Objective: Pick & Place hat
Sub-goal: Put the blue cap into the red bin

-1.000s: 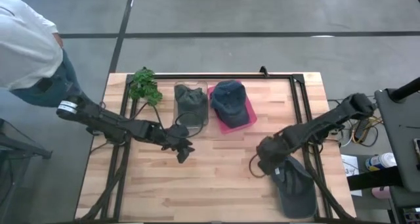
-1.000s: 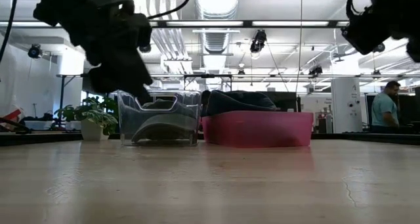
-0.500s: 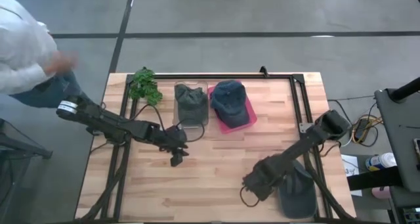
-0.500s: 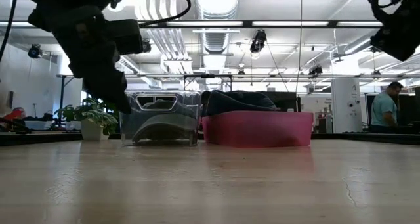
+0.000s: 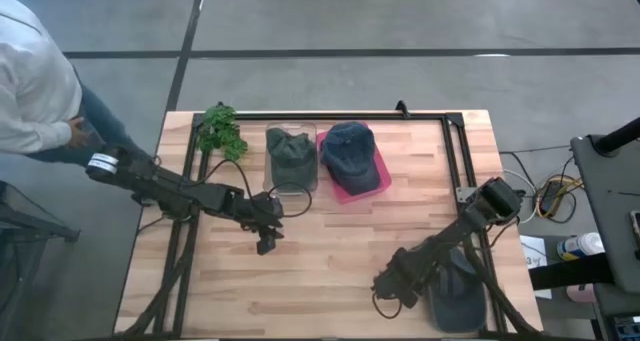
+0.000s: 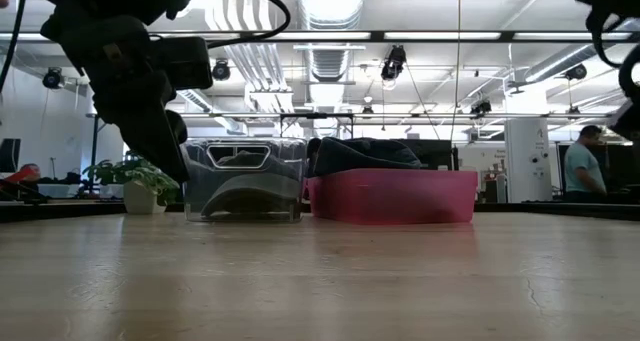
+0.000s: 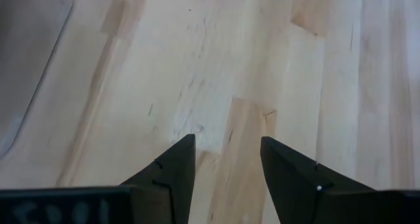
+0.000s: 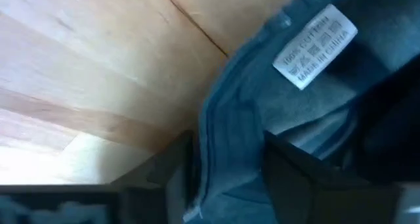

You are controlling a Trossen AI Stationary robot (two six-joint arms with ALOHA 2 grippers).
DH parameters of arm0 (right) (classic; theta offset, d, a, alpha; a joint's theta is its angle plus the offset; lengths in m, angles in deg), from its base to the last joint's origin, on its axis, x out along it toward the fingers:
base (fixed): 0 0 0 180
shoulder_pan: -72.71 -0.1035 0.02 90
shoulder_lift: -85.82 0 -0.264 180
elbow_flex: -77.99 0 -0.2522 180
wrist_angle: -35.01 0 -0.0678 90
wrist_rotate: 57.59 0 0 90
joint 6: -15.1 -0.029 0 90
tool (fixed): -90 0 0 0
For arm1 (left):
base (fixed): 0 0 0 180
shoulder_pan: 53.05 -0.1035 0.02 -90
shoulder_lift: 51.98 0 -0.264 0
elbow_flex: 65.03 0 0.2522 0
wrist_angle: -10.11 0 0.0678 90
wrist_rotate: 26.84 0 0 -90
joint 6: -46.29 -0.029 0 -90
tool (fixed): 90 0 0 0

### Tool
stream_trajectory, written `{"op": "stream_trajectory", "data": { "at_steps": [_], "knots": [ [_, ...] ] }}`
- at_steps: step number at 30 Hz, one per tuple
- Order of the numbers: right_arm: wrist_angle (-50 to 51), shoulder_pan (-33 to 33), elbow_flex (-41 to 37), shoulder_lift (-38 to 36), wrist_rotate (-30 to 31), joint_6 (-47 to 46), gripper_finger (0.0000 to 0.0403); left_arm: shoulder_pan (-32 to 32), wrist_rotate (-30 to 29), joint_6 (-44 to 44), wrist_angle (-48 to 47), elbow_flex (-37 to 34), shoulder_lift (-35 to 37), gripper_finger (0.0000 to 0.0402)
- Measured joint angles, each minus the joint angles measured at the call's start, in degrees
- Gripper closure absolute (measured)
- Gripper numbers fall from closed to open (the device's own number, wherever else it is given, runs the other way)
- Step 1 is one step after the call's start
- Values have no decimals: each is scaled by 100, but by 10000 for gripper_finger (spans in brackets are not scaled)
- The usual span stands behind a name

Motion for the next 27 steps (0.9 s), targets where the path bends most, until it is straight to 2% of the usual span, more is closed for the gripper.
{"op": "stream_trajectory", "data": {
  "at_steps": [8,12,16,21,24,27],
  "knots": [
    [-208,0,-358,-256,197,396,381,0,-3,183,2,0,5,236],
    [-471,40,-539,-609,323,515,392,-1,-4,204,86,7,77,236],
    [-1491,225,-882,-1367,511,510,393,-47,-22,96,254,191,240,236],
    [-3232,774,-1579,-2772,1030,521,394,-163,-46,-268,615,520,474,236],
    [-3759,1251,-1941,-3626,1420,437,394,-227,-61,-405,734,755,593,236],
    [-4504,1730,-2255,-4384,1540,665,394,-290,-61,-428,712,995,683,236]
  ]
}}
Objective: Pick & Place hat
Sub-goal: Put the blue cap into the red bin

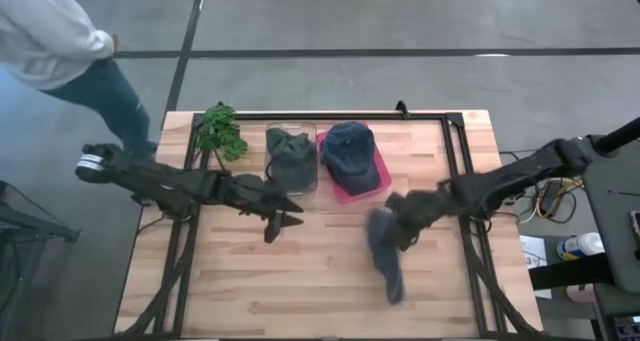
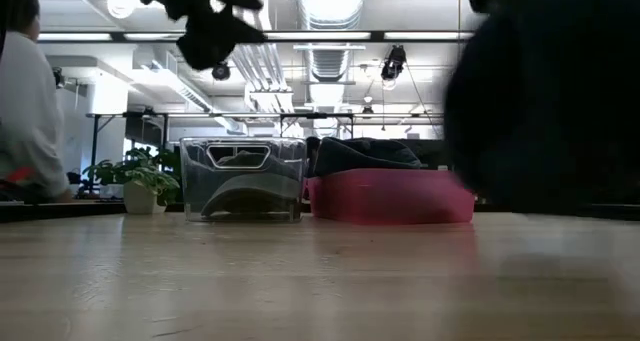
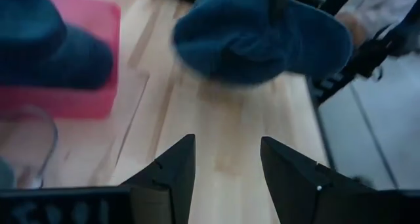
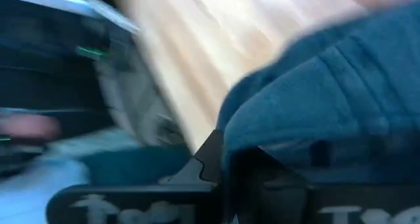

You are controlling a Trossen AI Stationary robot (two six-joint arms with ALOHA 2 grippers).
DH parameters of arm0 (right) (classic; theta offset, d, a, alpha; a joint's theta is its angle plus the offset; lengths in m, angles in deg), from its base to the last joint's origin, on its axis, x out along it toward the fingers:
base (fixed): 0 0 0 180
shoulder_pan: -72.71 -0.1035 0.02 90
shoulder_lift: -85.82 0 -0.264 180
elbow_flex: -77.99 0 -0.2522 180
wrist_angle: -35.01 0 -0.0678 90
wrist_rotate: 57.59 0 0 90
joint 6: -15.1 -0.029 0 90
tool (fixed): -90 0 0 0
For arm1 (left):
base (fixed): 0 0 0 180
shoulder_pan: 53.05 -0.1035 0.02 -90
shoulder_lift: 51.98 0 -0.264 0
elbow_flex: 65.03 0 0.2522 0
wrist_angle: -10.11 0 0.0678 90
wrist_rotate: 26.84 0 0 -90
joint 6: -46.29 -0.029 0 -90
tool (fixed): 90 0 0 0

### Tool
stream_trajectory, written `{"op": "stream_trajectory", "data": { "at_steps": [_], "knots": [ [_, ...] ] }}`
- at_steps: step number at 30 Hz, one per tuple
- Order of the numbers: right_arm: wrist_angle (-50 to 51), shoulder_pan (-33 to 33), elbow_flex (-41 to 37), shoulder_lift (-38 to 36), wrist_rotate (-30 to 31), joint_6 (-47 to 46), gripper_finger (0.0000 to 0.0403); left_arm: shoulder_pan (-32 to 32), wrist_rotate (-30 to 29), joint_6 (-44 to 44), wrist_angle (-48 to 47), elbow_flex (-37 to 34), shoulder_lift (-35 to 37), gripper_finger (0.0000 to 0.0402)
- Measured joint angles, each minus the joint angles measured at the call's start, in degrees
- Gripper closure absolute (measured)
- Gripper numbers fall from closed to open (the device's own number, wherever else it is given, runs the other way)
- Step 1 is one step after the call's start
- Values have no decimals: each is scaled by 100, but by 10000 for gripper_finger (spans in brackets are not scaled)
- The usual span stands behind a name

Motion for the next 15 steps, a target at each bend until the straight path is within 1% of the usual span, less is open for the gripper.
{"op": "stream_trajectory", "data": {
  "at_steps": [3,5,7,9,15],
  "knots": [
    [-734,389,-138,-499,-36,479,394,-46,0,56,-8,252,82,236],
    [-731,579,-37,-610,-37,1039,394,-65,0,99,11,415,104,236],
    [-303,717,278,-537,-29,1743,394,-67,0,115,-10,579,108,236],
    [317,802,708,-276,-43,2516,394,-65,0,111,-16,728,108,236],
    [2450,828,2163,1081,-58,5242,394,-67,-100,161,-54,935,110,236]
  ]
}}
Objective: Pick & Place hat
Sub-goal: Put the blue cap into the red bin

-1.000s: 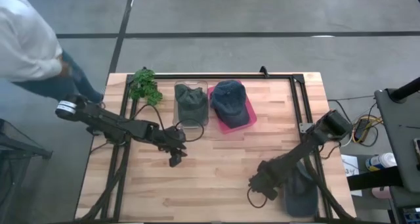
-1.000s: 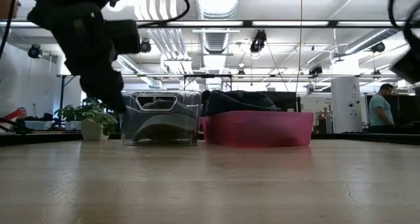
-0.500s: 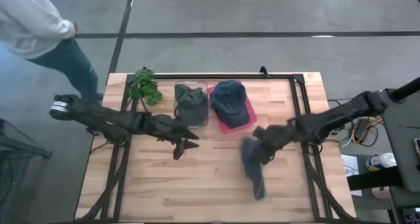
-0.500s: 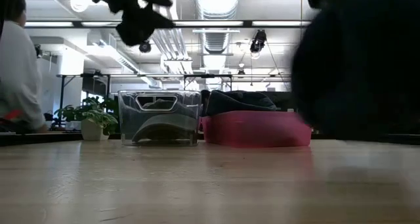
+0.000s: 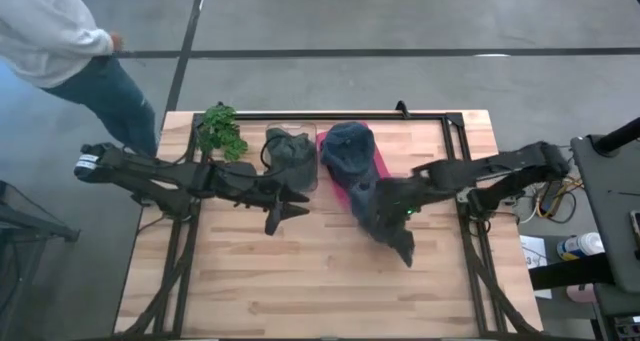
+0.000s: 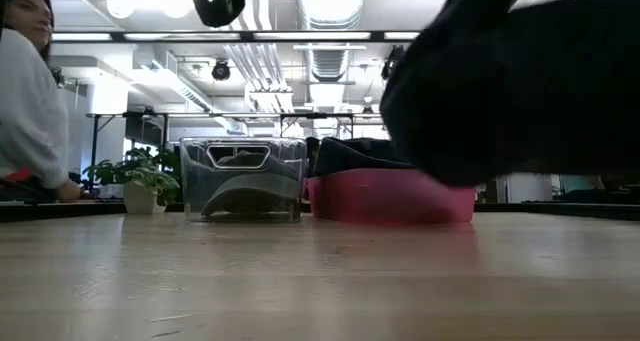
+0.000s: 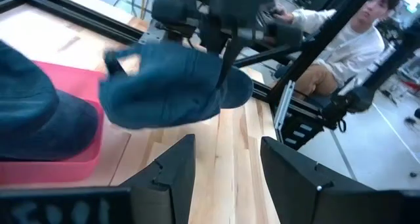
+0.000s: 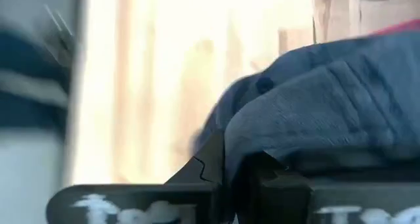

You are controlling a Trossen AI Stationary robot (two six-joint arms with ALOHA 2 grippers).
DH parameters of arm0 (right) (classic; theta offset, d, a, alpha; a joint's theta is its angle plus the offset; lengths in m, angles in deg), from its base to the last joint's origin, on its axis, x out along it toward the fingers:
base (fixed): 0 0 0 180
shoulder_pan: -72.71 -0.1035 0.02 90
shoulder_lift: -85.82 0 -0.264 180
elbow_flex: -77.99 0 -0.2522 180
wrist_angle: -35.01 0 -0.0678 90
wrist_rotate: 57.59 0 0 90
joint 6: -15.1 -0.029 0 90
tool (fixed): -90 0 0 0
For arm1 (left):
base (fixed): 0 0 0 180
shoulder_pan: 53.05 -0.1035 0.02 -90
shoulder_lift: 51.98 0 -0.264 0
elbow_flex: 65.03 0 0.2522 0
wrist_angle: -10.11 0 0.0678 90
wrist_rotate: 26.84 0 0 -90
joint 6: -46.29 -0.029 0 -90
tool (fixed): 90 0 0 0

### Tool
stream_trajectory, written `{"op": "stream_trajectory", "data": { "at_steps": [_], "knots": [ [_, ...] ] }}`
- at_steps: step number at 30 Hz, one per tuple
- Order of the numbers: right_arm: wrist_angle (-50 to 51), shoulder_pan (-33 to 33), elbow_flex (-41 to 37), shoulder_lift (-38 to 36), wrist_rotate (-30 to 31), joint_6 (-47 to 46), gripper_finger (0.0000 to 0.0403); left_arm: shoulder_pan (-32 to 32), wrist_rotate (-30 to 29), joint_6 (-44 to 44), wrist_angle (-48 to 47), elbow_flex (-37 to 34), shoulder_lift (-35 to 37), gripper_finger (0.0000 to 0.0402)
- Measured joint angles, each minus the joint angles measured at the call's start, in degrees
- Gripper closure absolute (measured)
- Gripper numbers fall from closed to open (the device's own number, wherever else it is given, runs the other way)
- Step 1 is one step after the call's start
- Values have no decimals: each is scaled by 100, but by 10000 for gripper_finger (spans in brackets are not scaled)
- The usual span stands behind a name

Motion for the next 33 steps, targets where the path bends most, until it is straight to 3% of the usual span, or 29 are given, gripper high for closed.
{"op": "stream_trajectory", "data": {
  "at_steps": [6,9,12,21,24,33],
  "knots": [
    [1851,-303,1238,1469,913,2752,394,-15,-164,287,-22,8,-2,236],
    [2069,-534,1557,1912,1686,3681,394,-26,-184,369,-71,-4,-40,236],
    [2042,-694,1732,2204,1968,4181,394,-26,-184,410,-111,-6,-217,236],
    [1902,-1204,1874,2531,1955,4203,381,-28,-118,220,-4,-26,-1283,236],
    [1784,-1334,1874,2538,1685,4158,366,-37,68,182,279,0,-1655,236],
    [1380,-1679,1866,2601,1326,2351,277,-35,1167,-66,735,142,-2402,236]
  ]
}}
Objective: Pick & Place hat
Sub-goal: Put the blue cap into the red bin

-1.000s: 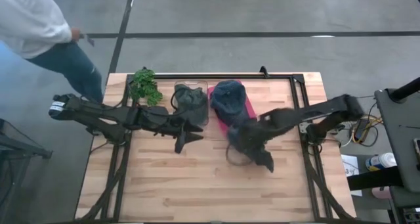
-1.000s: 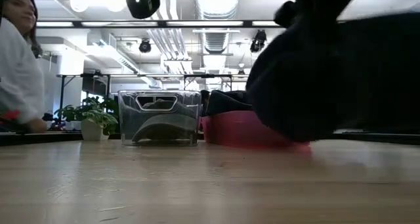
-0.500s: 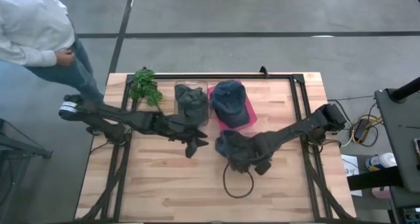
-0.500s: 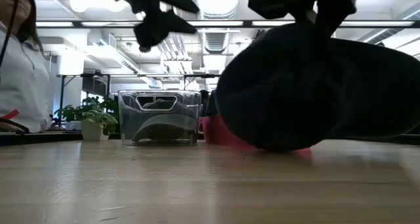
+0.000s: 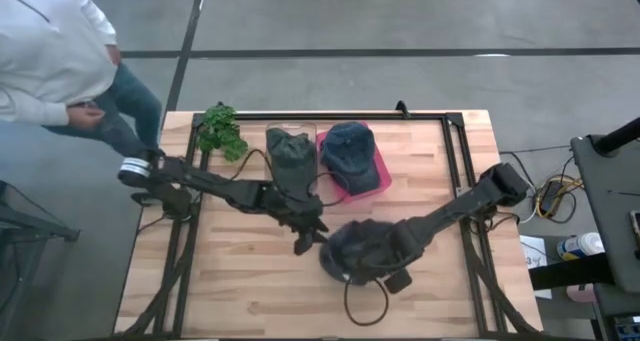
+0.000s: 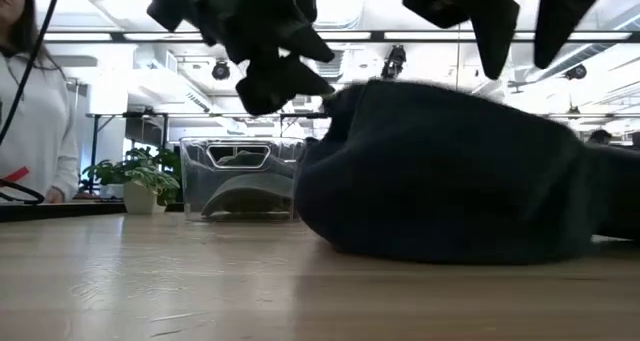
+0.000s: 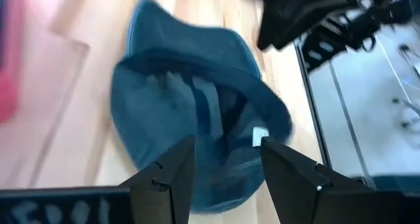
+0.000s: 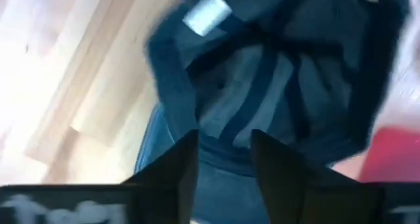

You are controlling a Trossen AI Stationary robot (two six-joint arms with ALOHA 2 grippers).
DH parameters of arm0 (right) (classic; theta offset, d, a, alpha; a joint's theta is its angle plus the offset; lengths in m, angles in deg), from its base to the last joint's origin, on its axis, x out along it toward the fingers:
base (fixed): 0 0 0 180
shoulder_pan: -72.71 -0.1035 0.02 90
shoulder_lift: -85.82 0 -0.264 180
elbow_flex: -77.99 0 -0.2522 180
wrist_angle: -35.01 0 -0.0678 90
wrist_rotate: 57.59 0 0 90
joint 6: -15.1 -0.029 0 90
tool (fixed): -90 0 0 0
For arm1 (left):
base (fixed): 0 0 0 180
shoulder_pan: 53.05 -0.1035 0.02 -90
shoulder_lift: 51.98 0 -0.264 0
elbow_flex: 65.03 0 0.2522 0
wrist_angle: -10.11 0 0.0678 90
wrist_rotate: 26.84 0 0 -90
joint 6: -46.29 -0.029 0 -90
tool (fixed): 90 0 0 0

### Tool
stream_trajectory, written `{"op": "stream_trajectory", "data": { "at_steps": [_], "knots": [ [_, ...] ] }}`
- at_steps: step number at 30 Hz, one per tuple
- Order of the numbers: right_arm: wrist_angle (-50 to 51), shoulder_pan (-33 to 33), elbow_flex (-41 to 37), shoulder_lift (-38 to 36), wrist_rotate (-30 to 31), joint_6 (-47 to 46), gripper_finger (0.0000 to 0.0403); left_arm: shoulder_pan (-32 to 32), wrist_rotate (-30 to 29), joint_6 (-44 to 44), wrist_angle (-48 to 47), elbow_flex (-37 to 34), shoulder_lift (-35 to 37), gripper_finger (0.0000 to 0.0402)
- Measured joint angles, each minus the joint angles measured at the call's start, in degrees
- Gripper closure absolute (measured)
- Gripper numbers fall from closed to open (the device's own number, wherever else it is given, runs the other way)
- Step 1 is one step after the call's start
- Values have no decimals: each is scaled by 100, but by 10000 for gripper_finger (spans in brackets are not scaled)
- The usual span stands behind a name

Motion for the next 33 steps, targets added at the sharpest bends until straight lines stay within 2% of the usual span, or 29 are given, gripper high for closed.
{"op": "stream_trajectory", "data": {
  "at_steps": [5,9,14,19,26,29,33],
  "knots": [
    [207,-174,1,86,68,-1627,216,13,494,-58,-235,4,-133,236],
    [574,-360,-62,46,298,-3172,189,80,558,116,-656,4,-45,236],
    [776,-462,-781,-120,385,-5030,186,388,612,241,-556,4,-49,236],
    [-46,-430,-1991,-443,301,-6344,202,631,322,560,-15,2,-367,236],
    [-1950,-309,-3291,-616,-24,-6565,223,579,0,855,790,8,-1056,236],
    [-2223,-286,-3468,-627,30,-6557,228,548,-55,938,1052,239,-1515,236],
    [-2387,-249,-3476,-633,73,-6266,233,549,-15,978,1055,922,-2136,236]
  ]
}}
